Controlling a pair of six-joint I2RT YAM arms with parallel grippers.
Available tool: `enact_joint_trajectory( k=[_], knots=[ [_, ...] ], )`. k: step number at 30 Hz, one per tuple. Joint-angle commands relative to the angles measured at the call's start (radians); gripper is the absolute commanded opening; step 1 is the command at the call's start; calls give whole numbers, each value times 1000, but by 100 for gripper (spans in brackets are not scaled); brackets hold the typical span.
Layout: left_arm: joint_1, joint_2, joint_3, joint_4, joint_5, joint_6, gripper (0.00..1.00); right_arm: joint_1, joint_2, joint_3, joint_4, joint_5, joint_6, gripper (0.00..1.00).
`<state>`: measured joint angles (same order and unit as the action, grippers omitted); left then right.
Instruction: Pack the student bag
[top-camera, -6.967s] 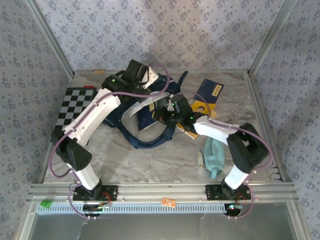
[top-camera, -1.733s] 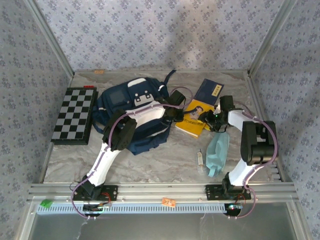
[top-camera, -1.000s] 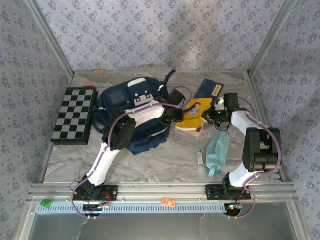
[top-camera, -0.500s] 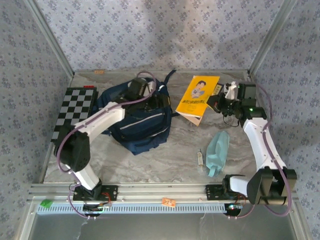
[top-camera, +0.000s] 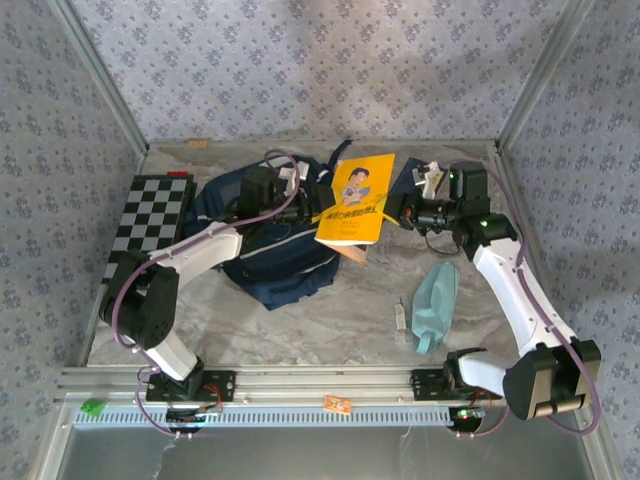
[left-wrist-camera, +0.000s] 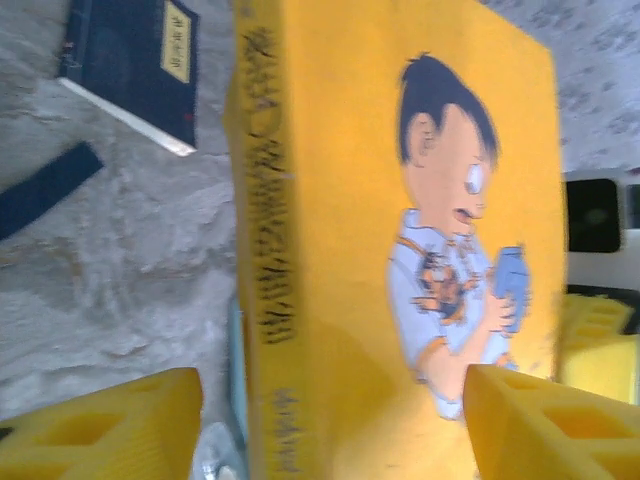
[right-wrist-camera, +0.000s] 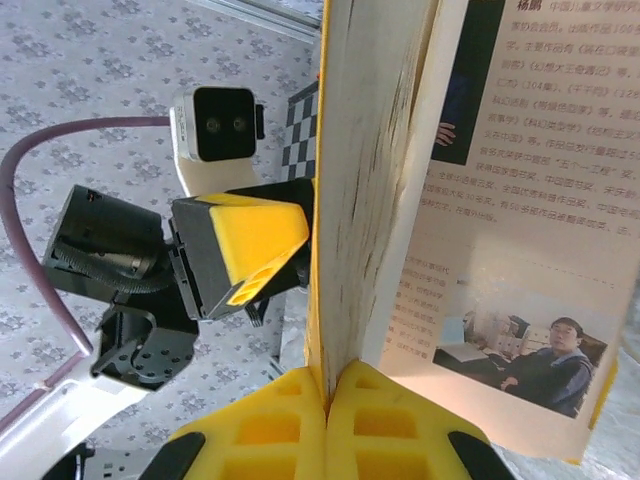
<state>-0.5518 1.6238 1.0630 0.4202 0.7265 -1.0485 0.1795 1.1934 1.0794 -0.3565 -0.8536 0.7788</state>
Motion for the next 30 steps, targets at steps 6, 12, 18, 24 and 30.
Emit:
enact_joint_trajectory(
  k=[6, 12, 18, 24, 30],
  knots=[
    [-7, -54, -11, 161, 48, -73, 27, 6, 49, -39, 100, -57, -14, 0],
    [-8, -79, 35, 160, 22, -123, 1, -9, 30, -82, 77, -38, -23, 59],
    [-47, -89, 94, 171, -23, -169, 0, 23, 43, -133, 169, -32, 47, 97],
    [-47, -81, 106, 130, -65, -158, 0, 79, 58, -148, 377, -90, 175, 98],
    [-31, -91, 66, 45, -111, -104, 0, 65, -28, -184, 425, -77, 203, 62]
  ],
)
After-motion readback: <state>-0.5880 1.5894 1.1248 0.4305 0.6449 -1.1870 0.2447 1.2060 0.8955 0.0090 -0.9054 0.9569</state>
